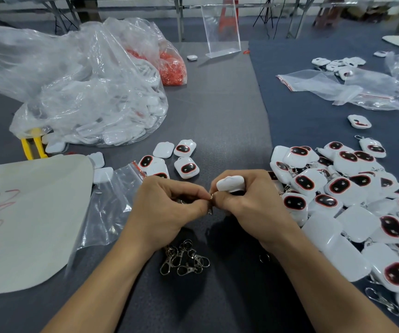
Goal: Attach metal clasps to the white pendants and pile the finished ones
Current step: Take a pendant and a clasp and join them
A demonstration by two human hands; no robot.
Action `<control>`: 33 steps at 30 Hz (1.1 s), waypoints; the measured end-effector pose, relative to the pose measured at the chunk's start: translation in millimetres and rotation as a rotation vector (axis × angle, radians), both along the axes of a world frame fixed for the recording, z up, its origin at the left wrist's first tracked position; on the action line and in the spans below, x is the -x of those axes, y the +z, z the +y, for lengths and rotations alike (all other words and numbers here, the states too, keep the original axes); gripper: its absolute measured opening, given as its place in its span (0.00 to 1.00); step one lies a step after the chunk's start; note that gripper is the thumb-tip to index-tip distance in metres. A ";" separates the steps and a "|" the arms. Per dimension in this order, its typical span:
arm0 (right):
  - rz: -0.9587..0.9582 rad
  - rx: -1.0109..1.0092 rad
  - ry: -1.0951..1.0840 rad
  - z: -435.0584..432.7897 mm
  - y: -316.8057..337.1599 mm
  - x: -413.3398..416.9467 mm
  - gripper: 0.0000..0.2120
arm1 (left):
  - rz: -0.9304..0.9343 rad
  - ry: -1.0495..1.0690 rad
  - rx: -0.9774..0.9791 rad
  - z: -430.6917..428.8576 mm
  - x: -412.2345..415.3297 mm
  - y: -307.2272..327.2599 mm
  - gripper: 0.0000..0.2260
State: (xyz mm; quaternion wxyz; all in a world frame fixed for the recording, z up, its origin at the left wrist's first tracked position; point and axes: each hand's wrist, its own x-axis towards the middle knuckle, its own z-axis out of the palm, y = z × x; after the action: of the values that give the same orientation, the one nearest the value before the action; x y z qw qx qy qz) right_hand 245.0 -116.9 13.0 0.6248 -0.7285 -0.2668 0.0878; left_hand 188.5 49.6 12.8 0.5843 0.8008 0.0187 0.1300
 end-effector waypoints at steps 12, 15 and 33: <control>0.154 -0.073 0.121 -1.4 2.8 2.0 0.07 | 0.023 -0.033 0.047 -2.7 3.1 6.0 0.06; 0.169 -0.085 0.127 -0.7 2.3 2.7 0.06 | 0.026 -0.021 0.052 -3.9 3.4 5.8 0.04; 0.070 0.220 -0.194 -2.8 -4.3 -0.6 0.07 | -0.076 0.237 -0.768 -12.0 5.3 2.8 0.04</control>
State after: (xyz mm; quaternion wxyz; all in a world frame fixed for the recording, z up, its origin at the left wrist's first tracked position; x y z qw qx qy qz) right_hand 245.6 -119.7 8.7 0.5558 -0.8114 -0.1617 0.0812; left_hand 183.2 37.6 15.6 0.2240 0.9478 0.0391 0.2235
